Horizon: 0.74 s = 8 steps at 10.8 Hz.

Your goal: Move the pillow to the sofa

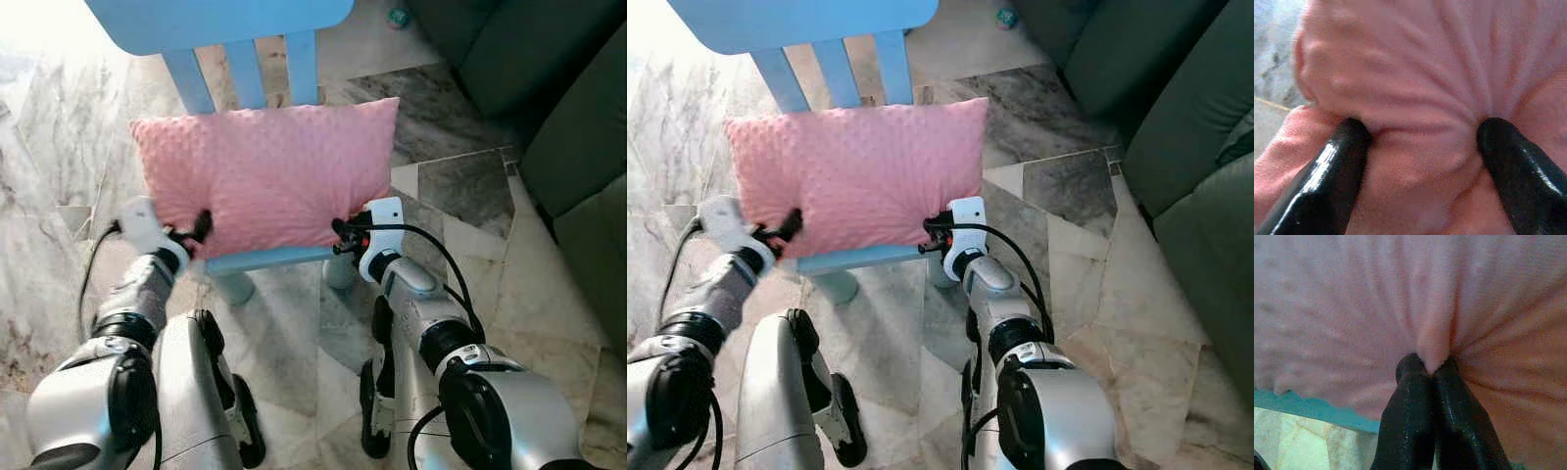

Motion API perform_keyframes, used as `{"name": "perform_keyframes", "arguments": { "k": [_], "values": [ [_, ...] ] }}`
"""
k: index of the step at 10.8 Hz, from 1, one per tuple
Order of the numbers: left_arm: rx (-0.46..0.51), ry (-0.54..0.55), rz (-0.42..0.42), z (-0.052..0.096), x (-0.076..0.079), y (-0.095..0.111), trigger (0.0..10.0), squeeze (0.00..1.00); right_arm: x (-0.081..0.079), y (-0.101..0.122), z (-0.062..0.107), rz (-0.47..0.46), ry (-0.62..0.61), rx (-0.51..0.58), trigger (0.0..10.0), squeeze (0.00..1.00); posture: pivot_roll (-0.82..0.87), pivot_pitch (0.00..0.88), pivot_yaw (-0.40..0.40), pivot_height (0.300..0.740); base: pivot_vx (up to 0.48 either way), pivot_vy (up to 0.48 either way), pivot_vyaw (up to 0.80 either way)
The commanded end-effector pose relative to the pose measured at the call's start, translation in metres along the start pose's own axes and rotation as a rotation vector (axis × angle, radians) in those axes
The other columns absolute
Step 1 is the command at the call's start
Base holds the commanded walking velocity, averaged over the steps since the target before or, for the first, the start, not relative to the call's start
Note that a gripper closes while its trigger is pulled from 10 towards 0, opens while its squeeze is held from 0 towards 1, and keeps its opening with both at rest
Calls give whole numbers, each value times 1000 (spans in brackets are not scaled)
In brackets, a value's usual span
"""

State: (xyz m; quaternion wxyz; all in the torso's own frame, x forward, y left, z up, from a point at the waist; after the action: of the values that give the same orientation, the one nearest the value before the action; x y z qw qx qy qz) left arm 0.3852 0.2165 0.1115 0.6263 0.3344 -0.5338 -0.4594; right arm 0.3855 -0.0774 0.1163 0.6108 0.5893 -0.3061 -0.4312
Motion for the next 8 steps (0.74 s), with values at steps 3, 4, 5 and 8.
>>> {"name": "perform_keyframes", "arguments": {
  "k": [3, 4, 5, 8],
  "values": [
    [-135, 39, 3, 14, -18, -41, 0, 0, -4, -21, 5, -30, 6, -69, 0, 0, -93, 523, 52, 500, 0, 0, 0],
    [-139, 59, 5, 18, -25, -44, 0, 0, -5, -21, 4, -28, 7, -70, 0, 0, -90, 516, 50, 500, 0, 0, 0],
    [-139, 75, 3, 20, -29, -45, 0, 0, -5, -20, 4, -27, 8, -70, 0, 0, -88, 514, 49, 500, 0, 0, 0],
    [-125, 118, -10, 24, -39, -44, 0, 0, -9, -20, 2, -28, 10, -68, 0, 0, -82, 509, 48, 500, 0, 0, 0]
  ]
}}
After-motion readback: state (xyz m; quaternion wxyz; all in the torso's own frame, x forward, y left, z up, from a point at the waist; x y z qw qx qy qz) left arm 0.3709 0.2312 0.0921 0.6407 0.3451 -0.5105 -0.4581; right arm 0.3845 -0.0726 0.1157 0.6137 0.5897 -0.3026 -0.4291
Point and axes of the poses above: a point about 5 cm out from each wrist's last joint towards the gripper, its own z axis pointing back from the gripper into the wrist, its own y axis along the axis of the wrist's last joint, x = y × z, the point moved 1 cm from there along -z, pointing out of the wrist towards the gripper
